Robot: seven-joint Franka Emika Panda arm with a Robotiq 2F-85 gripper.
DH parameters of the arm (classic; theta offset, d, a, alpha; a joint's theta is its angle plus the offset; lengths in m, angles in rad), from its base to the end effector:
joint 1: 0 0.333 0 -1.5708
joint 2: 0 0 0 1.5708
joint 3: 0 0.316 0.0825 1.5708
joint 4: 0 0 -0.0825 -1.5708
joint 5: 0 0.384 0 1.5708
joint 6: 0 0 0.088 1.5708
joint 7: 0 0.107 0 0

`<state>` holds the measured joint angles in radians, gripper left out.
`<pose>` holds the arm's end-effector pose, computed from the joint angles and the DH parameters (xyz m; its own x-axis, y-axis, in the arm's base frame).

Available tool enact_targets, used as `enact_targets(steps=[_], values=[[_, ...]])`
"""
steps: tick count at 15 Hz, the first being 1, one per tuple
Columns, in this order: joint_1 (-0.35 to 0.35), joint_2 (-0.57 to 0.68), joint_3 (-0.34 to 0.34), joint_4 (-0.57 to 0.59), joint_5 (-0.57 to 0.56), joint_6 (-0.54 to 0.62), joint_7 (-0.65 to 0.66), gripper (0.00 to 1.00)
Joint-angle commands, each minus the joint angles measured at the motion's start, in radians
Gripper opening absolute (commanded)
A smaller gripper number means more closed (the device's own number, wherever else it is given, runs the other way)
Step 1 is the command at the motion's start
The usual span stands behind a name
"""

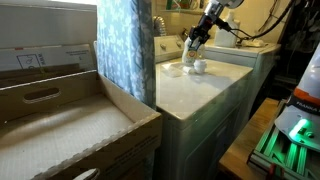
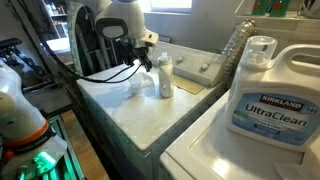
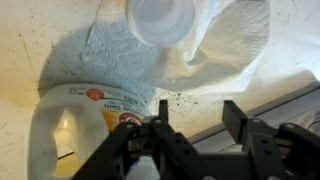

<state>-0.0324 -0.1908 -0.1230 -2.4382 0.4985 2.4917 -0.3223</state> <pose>0.4768 -0.0777 0.3990 0.9332 -0.2343 0.2725 -0.1407 -0.9359 -0.3230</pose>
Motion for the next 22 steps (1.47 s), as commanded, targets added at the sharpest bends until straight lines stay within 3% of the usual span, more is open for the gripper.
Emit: enact_targets(steps=[1, 2, 3, 5, 8, 12, 14, 16, 20, 21, 22], values=[[-0.006, -0.041, -0.036, 0.002, -0.016, -0.134, -0.022, 0.92], [0.004, -0.048, -0.056, 0.015, 0.040, -0.203, -0.066, 0.99], [-0.002, -0.043, -0.067, 0.029, 0.035, -0.292, -0.072, 1.00], [-0.037, -0.021, -0.053, 0.034, -0.107, -0.334, -0.018, 1.00], [-0.051, -0.001, -0.045, 0.027, -0.218, -0.308, -0.048, 1.00], [-0.033, 0.030, -0.041, 0.019, -0.203, -0.267, -0.116, 0.99], [-0.034, 0.050, -0.032, 0.020, -0.227, -0.265, -0.122, 0.74], [-0.035, 0.070, -0.026, 0.020, -0.241, -0.254, -0.128, 0.67], [-0.032, 0.110, -0.007, 0.021, -0.297, -0.221, -0.139, 0.34], [-0.032, 0.119, -0.001, 0.023, -0.312, -0.223, -0.136, 0.46], [-0.032, 0.127, 0.003, 0.024, -0.320, -0.219, -0.137, 0.37]])
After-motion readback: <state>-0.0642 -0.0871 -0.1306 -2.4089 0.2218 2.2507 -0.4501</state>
